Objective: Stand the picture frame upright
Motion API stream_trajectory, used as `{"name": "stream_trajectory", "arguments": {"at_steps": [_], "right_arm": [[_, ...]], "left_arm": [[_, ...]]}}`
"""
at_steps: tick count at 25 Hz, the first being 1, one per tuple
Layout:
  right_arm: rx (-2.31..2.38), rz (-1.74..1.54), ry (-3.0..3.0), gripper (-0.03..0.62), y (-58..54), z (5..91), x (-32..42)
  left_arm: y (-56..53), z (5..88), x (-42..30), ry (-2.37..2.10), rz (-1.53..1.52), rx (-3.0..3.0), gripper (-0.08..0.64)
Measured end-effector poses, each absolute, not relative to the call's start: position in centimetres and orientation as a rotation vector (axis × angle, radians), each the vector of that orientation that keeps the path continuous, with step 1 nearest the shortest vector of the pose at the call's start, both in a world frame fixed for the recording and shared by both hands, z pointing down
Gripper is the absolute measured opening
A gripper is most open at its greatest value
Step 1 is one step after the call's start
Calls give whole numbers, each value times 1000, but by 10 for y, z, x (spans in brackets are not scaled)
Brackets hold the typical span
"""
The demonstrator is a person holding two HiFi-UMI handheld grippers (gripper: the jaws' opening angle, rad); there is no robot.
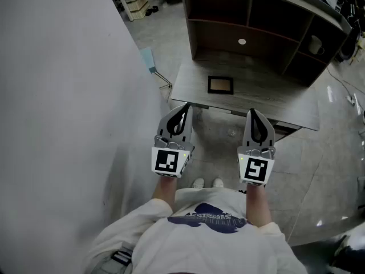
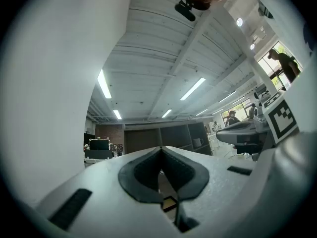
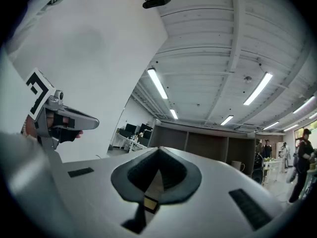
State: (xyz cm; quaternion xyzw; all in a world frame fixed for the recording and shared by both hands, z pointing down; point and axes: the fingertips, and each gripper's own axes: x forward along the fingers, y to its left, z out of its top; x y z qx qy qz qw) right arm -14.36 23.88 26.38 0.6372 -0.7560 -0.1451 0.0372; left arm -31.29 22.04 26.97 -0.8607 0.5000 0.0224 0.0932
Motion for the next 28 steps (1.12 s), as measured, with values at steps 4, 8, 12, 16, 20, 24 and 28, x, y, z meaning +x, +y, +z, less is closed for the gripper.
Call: {"name": "stream_trajectory", "arguments": {"at_steps": [4,8,12,16,20,24,28], "right_arm": [[1954,-453,-2323,-2,238,263,-143],[1911,-478,-2322,-2,240,268,-148],[1896,-478,-2319,-2,240,271,-150],[1876,-467,-2319,-2,242,279,-151],[1883,-431,-2311,-2,244,287,-146],[1919,-339,-2353,-1,244,291,-134],[1996,-173,-2462,0,243,289,-105]], "left_arm": [[219,266,-312,1490,71,-2550,6],[219,270,-312,1486,61,-2548,6],[219,268,-311,1495,70,-2554,6],[220,273,-308,1496,52,-2565,6],[220,277,-303,1488,34,-2574,6],[218,289,-302,1494,-12,-2593,6],[213,290,-294,1493,-11,-2651,6]]}}
